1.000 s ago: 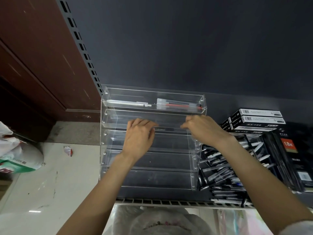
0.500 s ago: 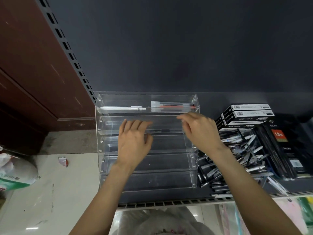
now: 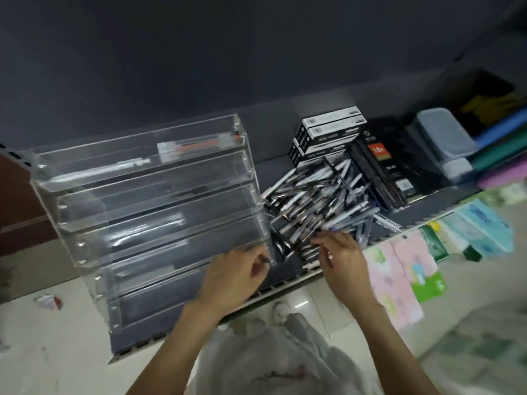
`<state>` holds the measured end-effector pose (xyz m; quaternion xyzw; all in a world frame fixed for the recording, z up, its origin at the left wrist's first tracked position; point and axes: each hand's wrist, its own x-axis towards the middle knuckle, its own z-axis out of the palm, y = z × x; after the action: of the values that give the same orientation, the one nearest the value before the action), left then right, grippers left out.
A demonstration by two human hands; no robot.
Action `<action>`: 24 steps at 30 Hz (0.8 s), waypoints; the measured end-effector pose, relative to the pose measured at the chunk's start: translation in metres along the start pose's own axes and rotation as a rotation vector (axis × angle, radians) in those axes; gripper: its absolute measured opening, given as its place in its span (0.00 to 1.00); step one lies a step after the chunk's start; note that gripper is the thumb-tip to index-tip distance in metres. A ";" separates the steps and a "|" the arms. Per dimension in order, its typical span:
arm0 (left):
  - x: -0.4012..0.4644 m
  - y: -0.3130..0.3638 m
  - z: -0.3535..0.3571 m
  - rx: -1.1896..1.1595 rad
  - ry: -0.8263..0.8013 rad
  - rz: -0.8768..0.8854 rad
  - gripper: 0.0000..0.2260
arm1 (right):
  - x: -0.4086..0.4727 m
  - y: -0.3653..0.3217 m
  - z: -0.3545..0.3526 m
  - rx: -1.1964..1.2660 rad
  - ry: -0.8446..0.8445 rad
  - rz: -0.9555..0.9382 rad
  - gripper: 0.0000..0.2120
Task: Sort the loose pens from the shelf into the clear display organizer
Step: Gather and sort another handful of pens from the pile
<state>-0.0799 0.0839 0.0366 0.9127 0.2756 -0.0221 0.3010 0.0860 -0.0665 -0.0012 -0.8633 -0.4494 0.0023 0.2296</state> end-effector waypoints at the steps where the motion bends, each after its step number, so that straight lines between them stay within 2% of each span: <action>1: 0.002 0.011 0.010 0.092 -0.040 -0.014 0.10 | -0.009 0.018 -0.001 0.001 -0.032 0.060 0.14; 4: 0.010 0.047 0.039 0.064 0.042 -0.009 0.11 | -0.020 0.066 -0.010 0.001 -0.079 0.188 0.16; 7: 0.040 0.075 0.068 -0.017 0.179 0.037 0.13 | -0.009 0.103 -0.014 -0.028 -0.097 0.168 0.17; 10: 0.090 0.082 0.096 0.131 0.225 -0.034 0.22 | 0.018 0.133 -0.015 -0.090 -0.134 0.040 0.19; 13: 0.133 0.085 0.106 0.281 0.166 -0.232 0.29 | 0.051 0.156 -0.011 -0.140 -0.207 -0.137 0.22; 18: 0.164 0.088 0.110 0.400 0.101 -0.469 0.33 | 0.104 0.152 -0.001 -0.074 -0.306 -0.397 0.22; 21: 0.169 0.088 0.108 0.331 0.088 -0.490 0.33 | 0.134 0.133 0.012 -0.065 -0.412 -0.498 0.23; 24: 0.174 0.086 0.100 0.286 0.068 -0.491 0.28 | 0.158 0.121 0.026 -0.123 -0.472 -0.555 0.25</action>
<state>0.1243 0.0557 -0.0344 0.8521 0.4923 -0.1022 0.1453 0.2685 0.0073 -0.0403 -0.6964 -0.7064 0.1121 0.0591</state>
